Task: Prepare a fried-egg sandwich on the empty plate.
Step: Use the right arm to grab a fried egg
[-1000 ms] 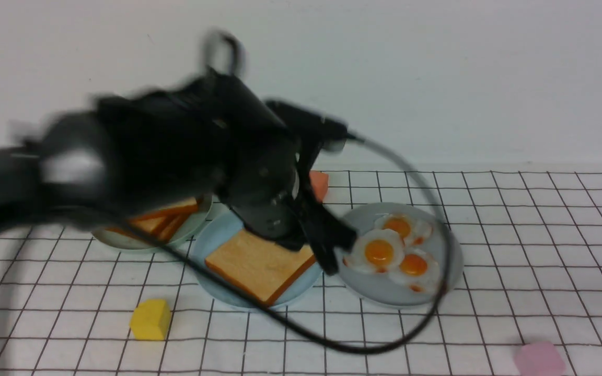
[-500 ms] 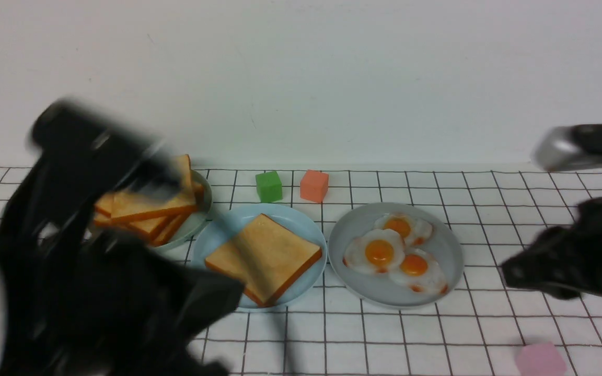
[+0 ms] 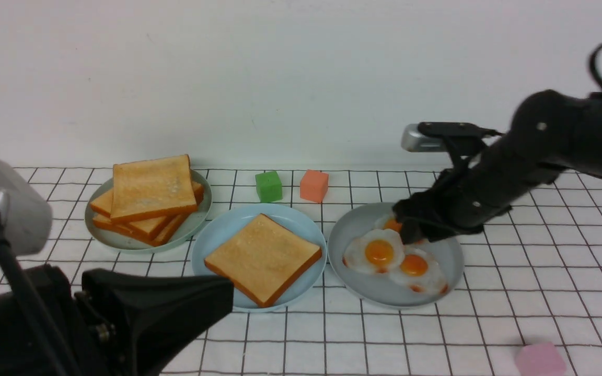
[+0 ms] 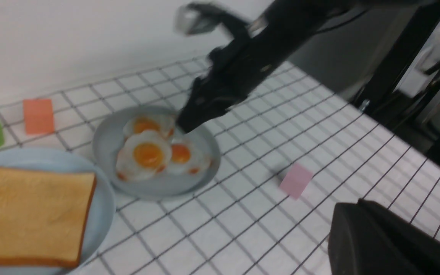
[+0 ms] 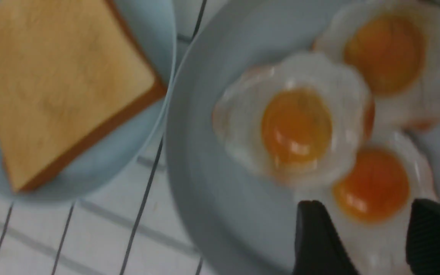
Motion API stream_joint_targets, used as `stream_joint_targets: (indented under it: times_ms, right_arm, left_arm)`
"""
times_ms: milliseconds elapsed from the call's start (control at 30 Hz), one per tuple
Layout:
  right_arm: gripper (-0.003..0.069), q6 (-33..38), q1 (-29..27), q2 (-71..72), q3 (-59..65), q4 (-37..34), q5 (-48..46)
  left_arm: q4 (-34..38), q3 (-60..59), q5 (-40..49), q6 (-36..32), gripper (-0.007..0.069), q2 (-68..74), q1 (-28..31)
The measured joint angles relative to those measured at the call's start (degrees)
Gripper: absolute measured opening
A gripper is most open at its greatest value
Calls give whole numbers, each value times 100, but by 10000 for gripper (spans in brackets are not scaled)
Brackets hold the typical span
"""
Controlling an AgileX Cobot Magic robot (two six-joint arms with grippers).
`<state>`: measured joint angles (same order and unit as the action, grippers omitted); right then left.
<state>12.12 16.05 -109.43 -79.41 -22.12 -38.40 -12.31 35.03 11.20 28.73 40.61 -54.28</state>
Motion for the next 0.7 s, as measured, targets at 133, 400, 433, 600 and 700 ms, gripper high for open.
stream_joint_targets:
  times_ms: [133, 400, 433, 600, 700]
  right_arm:
    - [352, 0, -62, -483, -522, -60, -53]
    - [352, 0, -81, -1104, -958, -109, -62]
    - [352, 0, -87, -1122, -969, -109, -29]
    - [352, 0, -110, -1173, -990, -121, 15]
    - [352, 0, -110, -1228, -990, -128, 94]
  left_arm:
    - [0, 0, -49, 20, -13, -5, 0]
    - [17, -20, -44, 20, -13, -5, 0]
    - [17, -20, -44, 20, -13, -5, 0]
    - [17, -20, -44, 25, -13, -5, -4]
    - [17, -20, -44, 26, -13, -5, -4]
